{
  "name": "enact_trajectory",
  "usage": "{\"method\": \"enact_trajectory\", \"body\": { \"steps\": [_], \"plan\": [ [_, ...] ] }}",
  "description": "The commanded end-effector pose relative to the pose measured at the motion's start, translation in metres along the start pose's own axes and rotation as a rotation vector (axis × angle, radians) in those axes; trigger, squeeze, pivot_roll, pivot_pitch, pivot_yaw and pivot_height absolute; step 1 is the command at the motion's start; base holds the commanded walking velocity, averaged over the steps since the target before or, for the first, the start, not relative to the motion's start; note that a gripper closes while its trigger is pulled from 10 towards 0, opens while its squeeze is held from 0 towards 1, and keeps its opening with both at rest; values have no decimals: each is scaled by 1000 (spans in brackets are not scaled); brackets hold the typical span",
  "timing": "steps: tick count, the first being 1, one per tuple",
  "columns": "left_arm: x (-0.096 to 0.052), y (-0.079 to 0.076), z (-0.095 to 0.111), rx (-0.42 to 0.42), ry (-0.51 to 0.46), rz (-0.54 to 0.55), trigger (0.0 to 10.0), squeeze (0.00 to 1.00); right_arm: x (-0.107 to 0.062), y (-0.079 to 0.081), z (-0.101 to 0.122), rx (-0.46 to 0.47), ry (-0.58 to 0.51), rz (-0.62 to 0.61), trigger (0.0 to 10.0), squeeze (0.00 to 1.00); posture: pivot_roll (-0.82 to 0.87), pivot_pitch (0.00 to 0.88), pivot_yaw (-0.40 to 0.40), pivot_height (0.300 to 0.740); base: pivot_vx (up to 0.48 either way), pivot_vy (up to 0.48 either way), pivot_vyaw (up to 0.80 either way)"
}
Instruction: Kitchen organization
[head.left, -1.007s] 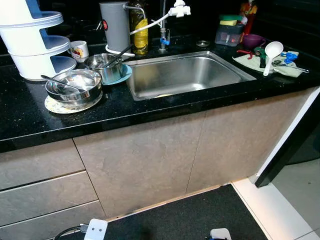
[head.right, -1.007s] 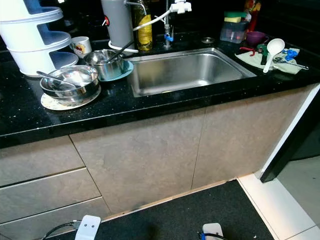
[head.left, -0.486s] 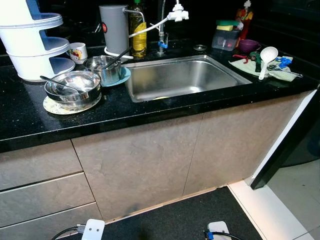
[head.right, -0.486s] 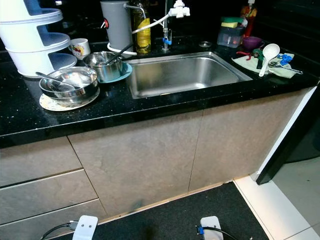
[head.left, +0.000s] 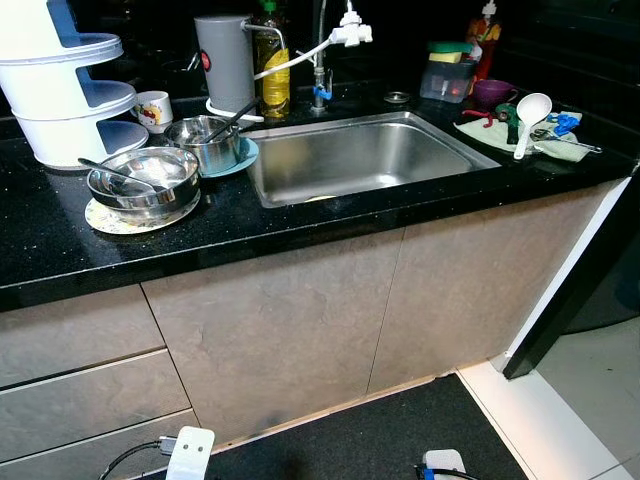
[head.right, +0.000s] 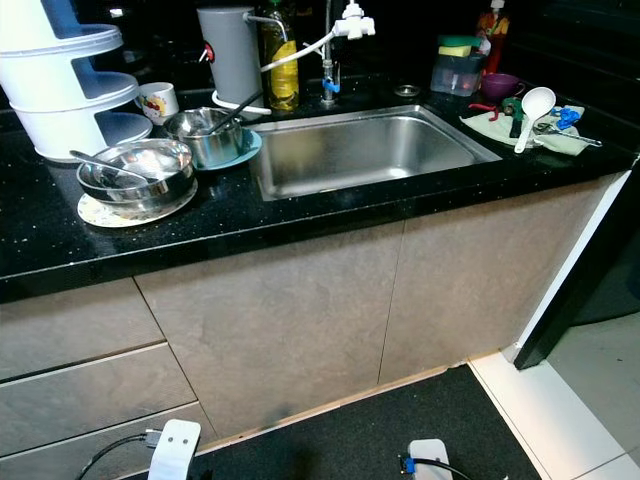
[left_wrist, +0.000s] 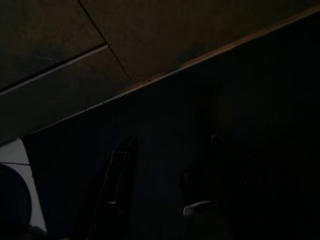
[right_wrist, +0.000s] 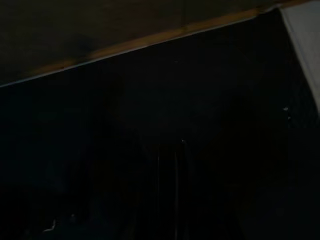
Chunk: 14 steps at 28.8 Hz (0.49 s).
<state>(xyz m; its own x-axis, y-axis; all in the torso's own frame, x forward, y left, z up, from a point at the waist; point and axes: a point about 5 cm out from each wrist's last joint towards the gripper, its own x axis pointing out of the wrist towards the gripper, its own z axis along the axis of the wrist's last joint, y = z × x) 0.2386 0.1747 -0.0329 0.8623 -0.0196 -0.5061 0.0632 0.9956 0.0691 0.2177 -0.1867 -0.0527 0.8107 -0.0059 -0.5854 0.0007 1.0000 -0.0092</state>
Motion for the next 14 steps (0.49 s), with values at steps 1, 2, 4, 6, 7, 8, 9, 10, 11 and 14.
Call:
{"method": "enact_trajectory", "body": {
  "steps": [1, 2, 4, 6, 7, 8, 9, 10, 11, 14],
  "plan": [
    [0, -1, -4, -46, 21, -13, 10000, 0, -1, -3, -4, 30, 20, -33, 10000, 0, -23, 132, 30, 740, 0, 0, 0],
    [0, -1, -4, -46, 21, -13, 10000, 0, -1, -3, -4, 30, 20, -33, 10000, 0, -23, 132, 30, 740, 0, 0, 0],
    [2, -1, -6, -1, 58, -15, 10000, 0, 0, -5, -3, 29, 26, -37, 10000, 0, -21, 124, 26, 740, 0, 0, 0],
    [2, 0, -7, 31, 77, -16, 10000, 0, 0, -5, -2, 29, 24, -36, 10000, 0, -22, 121, 23, 740, 0, 0, 0],
    [3, 0, -6, 40, 68, -15, 10000, 0, 1, -6, 0, 41, 17, -36, 10000, 0, -25, 116, 21, 740, 0, 0, 0],
    [3, 0, -6, 40, 68, -15, 10000, 0, 1, -6, 0, 41, 17, -36, 10000, 0, -25, 116, 21, 740, 0, 0, 0],
    [3, 0, -5, 31, 62, -11, 10000, 0, 2, -7, 2, 47, 16, -40, 10000, 0, -25, 116, 21, 740, 0, 0, 0],
    [3, 0, -4, 21, 56, -8, 10000, 0, 3, -7, 3, 49, 12, -42, 10000, 0, -25, 116, 21, 740, 0, 0, 0],
    [3, 1, -4, 15, 53, -7, 10000, 0, 3, -8, 4, 49, 8, -43, 10000, 0, -29, 114, 19, 740, 0, 0, 0],
    [3, 1, -3, 11, 35, -2, 10000, 0, 4, -7, 6, 47, 3, -41, 10000, 0, -31, 115, 17, 740, 0, 0, 0]
  ]
}}
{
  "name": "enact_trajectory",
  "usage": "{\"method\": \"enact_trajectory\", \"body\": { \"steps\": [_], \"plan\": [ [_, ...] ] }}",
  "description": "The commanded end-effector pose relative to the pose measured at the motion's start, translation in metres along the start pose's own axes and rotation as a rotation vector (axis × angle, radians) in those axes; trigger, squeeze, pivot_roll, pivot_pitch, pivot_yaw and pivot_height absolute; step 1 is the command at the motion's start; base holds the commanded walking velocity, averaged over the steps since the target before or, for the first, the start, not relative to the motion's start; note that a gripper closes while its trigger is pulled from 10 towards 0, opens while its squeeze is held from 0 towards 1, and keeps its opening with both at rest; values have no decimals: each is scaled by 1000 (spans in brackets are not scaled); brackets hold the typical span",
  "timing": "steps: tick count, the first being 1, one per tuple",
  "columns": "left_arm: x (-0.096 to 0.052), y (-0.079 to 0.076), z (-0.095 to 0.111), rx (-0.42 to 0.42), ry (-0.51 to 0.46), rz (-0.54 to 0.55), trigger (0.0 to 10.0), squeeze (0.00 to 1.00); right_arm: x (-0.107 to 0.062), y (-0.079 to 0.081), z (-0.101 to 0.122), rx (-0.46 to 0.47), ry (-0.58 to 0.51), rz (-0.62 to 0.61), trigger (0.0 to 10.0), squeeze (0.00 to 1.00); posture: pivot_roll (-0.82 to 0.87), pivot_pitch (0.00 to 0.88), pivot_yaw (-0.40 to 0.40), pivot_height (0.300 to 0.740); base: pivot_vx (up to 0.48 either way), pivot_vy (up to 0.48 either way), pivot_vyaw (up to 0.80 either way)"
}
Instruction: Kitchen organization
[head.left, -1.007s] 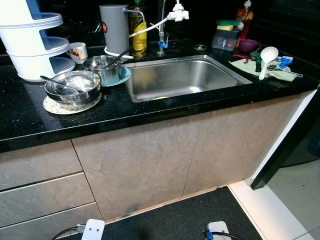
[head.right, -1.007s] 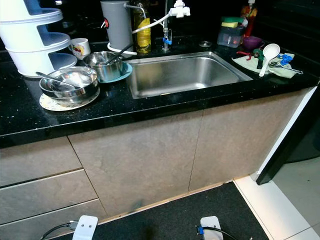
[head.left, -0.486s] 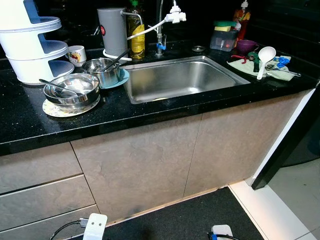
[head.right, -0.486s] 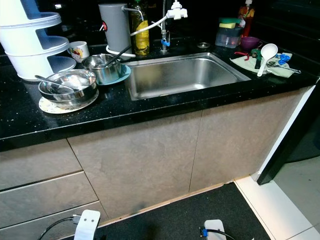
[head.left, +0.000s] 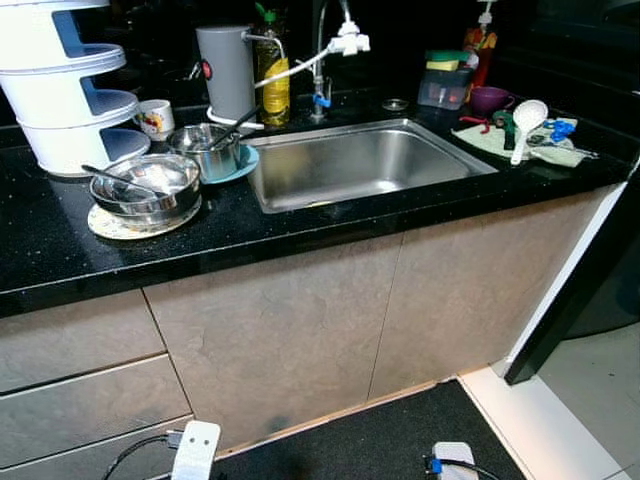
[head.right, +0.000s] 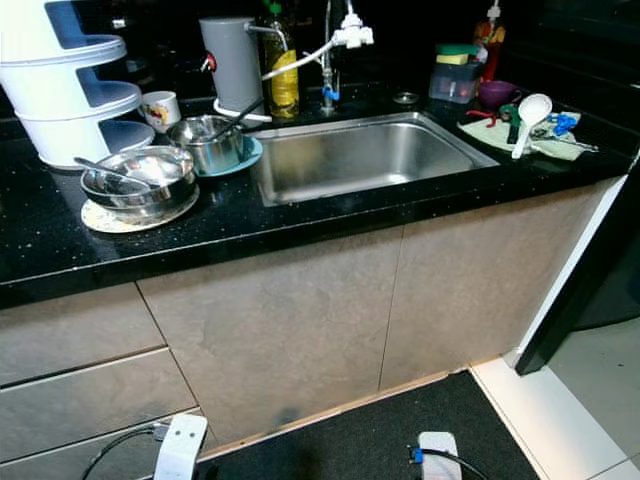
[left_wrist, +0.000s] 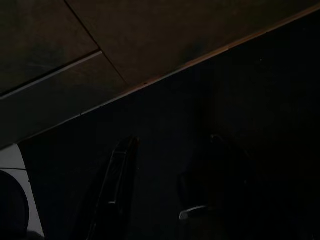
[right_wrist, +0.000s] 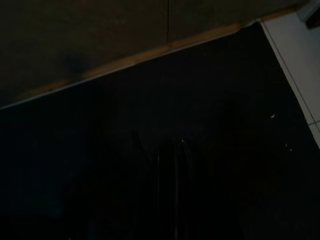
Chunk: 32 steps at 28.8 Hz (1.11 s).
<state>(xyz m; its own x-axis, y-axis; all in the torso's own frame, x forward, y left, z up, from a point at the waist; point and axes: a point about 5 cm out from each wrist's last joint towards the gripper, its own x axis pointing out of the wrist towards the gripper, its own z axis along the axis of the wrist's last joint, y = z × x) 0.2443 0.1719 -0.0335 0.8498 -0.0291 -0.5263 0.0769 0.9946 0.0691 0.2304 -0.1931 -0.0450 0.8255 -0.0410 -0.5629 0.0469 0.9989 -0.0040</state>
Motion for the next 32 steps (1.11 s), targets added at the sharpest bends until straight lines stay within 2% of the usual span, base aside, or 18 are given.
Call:
{"method": "enact_trajectory", "body": {
  "steps": [1, 9, 16, 23, 26, 27, 32],
  "plan": [
    [-2, 5, -6, 21, 12, 17, 10000, 0, -2, 0, -7, 2, 32, 0, 10000, 0, -31, 115, 17, 740, 0, 0, 0],
    [-4, 7, -10, 31, 32, 23, 10000, 0, -3, 4, -11, -21, 42, 19, 10000, 0, -25, 125, 18, 740, 0, 0, 0],
    [-5, 7, -11, 35, 24, 19, 10000, 0, -5, 4, -15, 1, 47, 16, 10000, 0, -18, 149, 14, 740, 0, 0, 0],
    [-9, 9, -19, 93, 58, 37, 10000, 0, -11, 9, -25, -17, 61, 37, 10000, 0, 1, 204, 25, 740, 0, 0, 0],
    [-10, 7, -16, 82, 30, 35, 10000, 0, -13, 11, -29, -26, 65, 51, 10000, 0, 10, 228, 32, 740, 0, 0, 0],
    [-10, 7, -11, 62, -9, 34, 10000, 0, -15, 14, -32, -34, 65, 63, 10000, 0, 11, 251, 35, 740, 0, 0, 0],
    [-11, 8, -8, 62, -29, 42, 10000, 0, -17, 15, -34, -34, 63, 65, 10000, 0, 8, 257, 38, 740, 0, 0, 0]
  ]
}}
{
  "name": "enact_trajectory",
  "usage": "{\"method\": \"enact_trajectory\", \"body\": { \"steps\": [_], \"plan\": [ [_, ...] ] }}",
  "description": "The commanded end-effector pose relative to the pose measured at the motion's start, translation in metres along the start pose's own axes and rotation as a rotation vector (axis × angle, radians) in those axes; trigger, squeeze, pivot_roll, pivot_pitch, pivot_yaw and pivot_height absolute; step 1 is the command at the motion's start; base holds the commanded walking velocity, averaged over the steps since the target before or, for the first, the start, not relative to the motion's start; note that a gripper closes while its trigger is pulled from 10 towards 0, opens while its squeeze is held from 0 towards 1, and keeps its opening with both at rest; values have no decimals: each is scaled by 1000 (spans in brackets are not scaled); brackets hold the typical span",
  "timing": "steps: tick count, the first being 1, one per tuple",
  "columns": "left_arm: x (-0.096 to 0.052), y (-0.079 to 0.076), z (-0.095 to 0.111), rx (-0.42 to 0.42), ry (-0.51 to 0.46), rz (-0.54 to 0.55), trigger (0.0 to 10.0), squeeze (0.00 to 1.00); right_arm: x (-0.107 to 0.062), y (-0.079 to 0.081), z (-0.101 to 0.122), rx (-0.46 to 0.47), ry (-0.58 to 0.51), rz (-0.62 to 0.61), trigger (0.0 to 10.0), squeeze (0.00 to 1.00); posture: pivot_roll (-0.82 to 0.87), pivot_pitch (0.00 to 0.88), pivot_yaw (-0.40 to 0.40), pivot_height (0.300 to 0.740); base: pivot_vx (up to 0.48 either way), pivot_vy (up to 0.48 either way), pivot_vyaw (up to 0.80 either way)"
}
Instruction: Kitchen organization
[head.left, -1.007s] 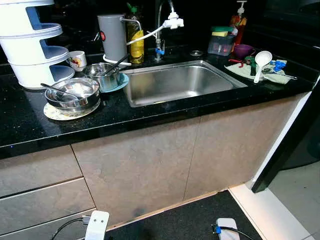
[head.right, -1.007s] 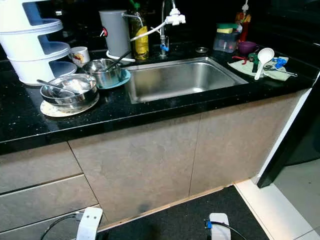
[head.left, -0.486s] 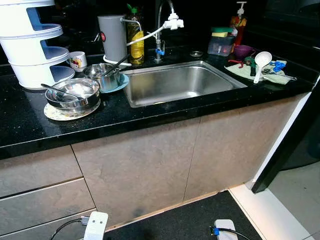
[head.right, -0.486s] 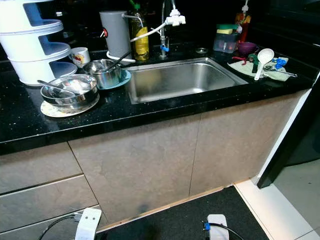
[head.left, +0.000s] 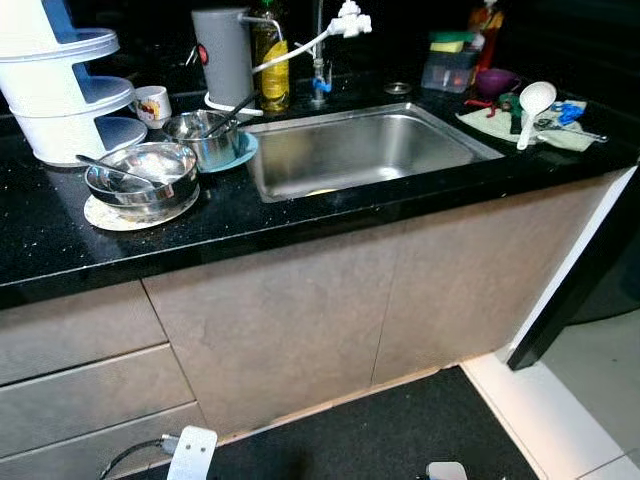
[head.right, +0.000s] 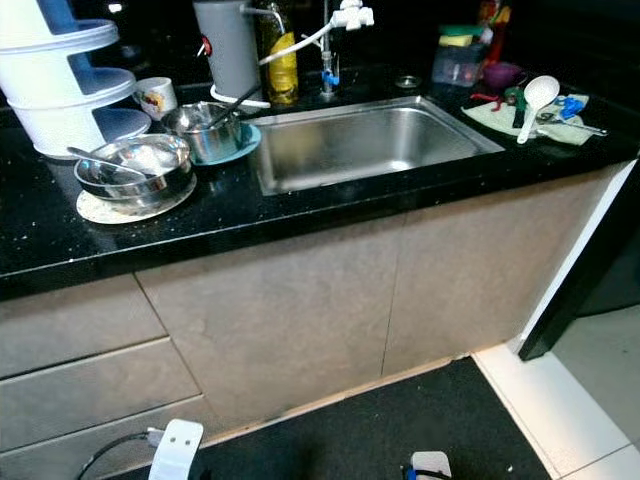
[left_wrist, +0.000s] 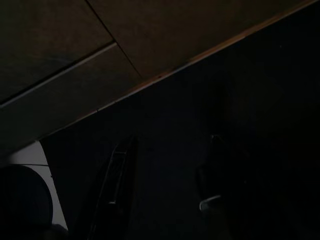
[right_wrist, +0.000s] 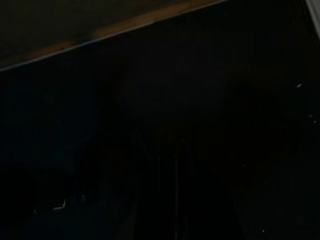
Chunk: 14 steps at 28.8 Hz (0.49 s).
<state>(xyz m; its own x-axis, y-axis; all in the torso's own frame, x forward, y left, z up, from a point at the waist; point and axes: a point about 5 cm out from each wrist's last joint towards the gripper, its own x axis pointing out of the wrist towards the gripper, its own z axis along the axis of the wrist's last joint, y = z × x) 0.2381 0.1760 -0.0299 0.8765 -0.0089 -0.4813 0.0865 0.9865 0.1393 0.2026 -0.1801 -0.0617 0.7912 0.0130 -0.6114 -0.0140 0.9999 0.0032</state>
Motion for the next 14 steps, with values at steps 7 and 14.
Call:
{"method": "enact_trajectory", "body": {
  "steps": [7, 14],
  "plan": [
    [-5, 6, -11, 45, 43, 19, 10000, 0, -7, 7, -9, 14, -11, 18, 10000, 0, 0, 257, 60, 740, 0, 0, 0],
    [-3, 5, -4, 41, 19, 16, 10000, 0, -11, 0, -15, 32, -6, -5, 10000, 0, -6, 234, 71, 740, 0, 0, 0]
  ]
}}
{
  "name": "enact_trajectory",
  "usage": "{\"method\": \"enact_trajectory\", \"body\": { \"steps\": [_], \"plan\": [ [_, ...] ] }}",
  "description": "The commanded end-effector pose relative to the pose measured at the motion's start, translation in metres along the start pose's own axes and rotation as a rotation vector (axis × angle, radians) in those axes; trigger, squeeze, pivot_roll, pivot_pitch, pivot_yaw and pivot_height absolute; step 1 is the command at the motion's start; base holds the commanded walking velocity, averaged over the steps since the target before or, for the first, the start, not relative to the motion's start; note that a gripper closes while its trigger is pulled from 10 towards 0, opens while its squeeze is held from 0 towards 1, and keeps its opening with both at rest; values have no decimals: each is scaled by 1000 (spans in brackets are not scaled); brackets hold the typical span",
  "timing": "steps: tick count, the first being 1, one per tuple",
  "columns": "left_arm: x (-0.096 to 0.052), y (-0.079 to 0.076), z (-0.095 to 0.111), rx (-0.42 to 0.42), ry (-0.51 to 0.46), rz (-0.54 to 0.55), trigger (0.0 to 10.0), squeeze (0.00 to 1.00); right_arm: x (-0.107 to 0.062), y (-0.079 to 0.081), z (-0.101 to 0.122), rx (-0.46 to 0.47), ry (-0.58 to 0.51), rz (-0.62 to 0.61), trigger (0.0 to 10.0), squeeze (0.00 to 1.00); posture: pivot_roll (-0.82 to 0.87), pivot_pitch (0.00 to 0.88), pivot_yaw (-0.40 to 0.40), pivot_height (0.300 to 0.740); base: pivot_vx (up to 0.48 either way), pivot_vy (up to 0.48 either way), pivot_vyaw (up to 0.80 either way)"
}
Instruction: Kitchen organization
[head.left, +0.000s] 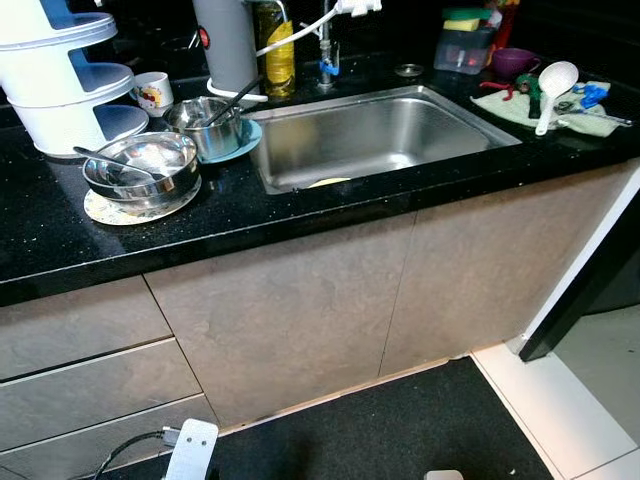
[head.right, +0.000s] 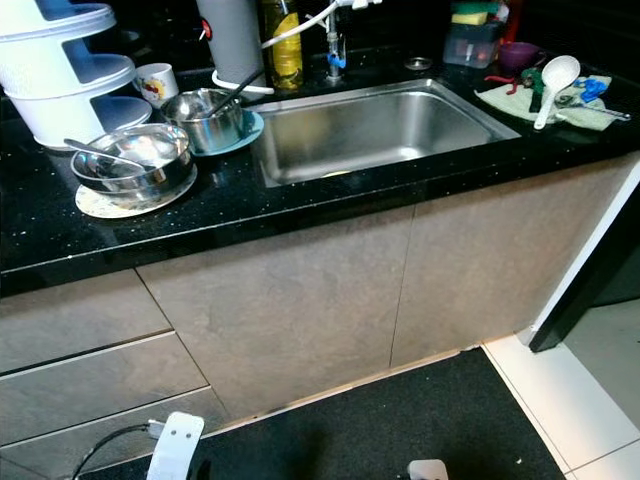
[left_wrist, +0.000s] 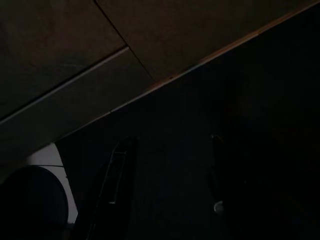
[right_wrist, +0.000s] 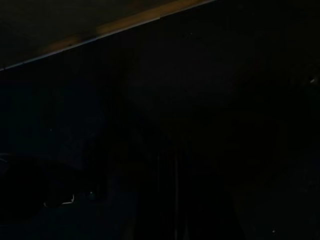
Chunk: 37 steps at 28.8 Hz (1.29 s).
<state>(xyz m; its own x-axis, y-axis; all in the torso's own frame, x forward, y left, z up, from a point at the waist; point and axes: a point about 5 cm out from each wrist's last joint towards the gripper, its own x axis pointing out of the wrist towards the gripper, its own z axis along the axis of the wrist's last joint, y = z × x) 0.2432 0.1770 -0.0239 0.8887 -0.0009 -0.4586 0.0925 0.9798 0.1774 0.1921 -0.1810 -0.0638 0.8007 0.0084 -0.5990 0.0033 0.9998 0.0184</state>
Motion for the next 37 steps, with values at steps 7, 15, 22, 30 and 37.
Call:
{"method": "enact_trajectory", "body": {
  "steps": [7, 15, 22, 30, 37],
  "plan": [
    [2, 5, -5, -23, 50, 37, 10000, 0, 3, -6, 8, 10, -37, -60, 10000, 0, 16, 228, 61, 740, 0, 0, 0],
    [-4, 6, -19, 16, 88, 11, 10000, 0, 6, 6, 15, -22, -62, -12, 10000, 0, -36, 192, 40, 740, 0, 0, 0],
    [-7, 1, -28, -34, 123, 33, 10000, 0, 9, 2, 20, -53, -50, -12, 10000, 0, -57, 175, 8, 740, 0, 0, 0],
    [-8, -11, -30, -41, 126, 1, 10000, 0, 8, -4, 20, -77, -50, -9, 10000, 0, -67, 147, -4, 740, 0, 0, 0],
    [-5, -9, -23, -48, 98, -12, 10000, 0, 11, -2, 21, -43, -42, -25, 10000, 0, -62, 140, 13, 740, 0, 0, 0]
  ]
}}
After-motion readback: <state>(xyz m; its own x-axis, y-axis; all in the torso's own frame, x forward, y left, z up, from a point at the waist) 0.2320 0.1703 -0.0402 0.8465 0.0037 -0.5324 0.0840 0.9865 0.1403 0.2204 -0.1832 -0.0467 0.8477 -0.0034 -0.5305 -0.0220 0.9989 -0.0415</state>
